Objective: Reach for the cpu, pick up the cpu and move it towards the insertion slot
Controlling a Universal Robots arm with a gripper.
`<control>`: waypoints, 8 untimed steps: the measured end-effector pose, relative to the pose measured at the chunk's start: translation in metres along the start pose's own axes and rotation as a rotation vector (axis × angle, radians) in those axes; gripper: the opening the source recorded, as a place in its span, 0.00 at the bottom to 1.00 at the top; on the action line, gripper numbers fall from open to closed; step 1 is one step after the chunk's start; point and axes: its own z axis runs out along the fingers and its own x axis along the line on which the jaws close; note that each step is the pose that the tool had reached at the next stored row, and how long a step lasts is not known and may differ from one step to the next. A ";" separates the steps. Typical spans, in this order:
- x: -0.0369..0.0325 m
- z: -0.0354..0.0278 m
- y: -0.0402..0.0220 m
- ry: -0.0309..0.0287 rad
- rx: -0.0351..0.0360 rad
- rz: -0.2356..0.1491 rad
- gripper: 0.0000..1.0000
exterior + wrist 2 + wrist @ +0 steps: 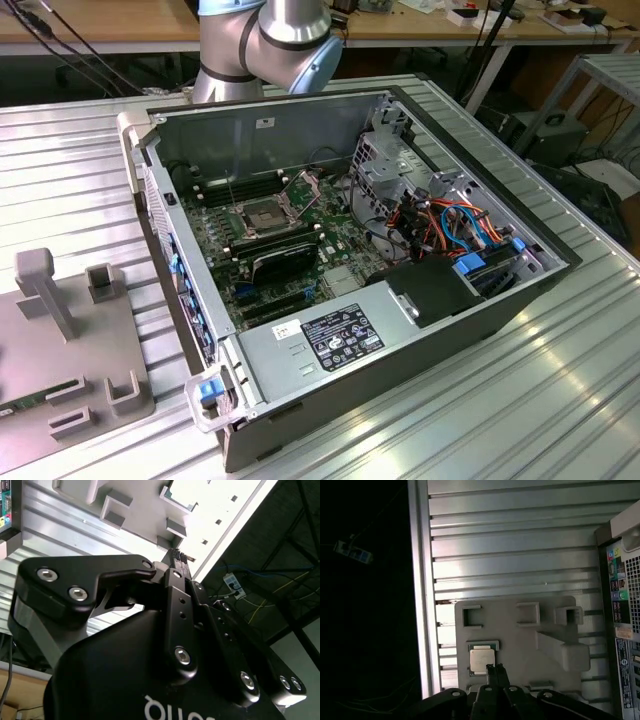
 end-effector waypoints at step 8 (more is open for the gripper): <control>0.0113 0.0011 -0.0015 0.0034 0.0002 0.000 0.11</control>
